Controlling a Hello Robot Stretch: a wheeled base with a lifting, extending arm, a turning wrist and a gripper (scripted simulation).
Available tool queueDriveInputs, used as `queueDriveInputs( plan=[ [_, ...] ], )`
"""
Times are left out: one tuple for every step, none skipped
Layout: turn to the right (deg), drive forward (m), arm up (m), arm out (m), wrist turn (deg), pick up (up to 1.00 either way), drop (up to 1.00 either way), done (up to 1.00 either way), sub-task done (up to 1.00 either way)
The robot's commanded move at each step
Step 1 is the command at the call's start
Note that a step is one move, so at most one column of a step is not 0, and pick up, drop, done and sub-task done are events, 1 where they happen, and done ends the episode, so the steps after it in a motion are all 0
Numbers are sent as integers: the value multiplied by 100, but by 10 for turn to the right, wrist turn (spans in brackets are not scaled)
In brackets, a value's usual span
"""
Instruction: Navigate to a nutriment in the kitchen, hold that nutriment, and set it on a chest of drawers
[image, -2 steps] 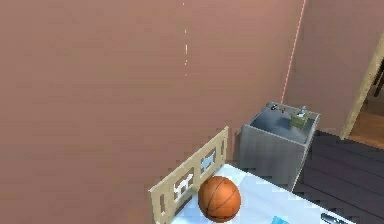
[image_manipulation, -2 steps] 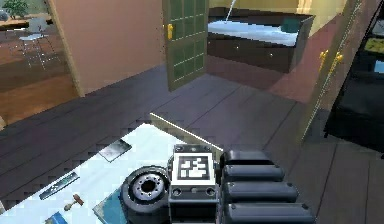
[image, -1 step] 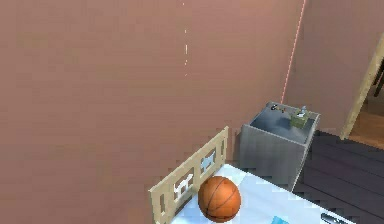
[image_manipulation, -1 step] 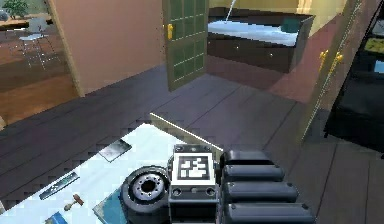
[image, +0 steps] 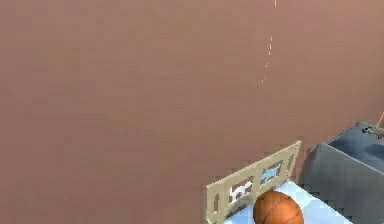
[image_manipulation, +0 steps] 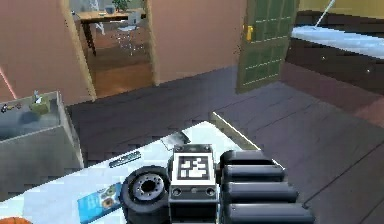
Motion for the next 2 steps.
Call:
queueDriveInputs(
  plan=[
    [240,0,0,0,0,0,0,0,0],
    [-270,0,0,0,0,0,0,0,0]
  ],
)
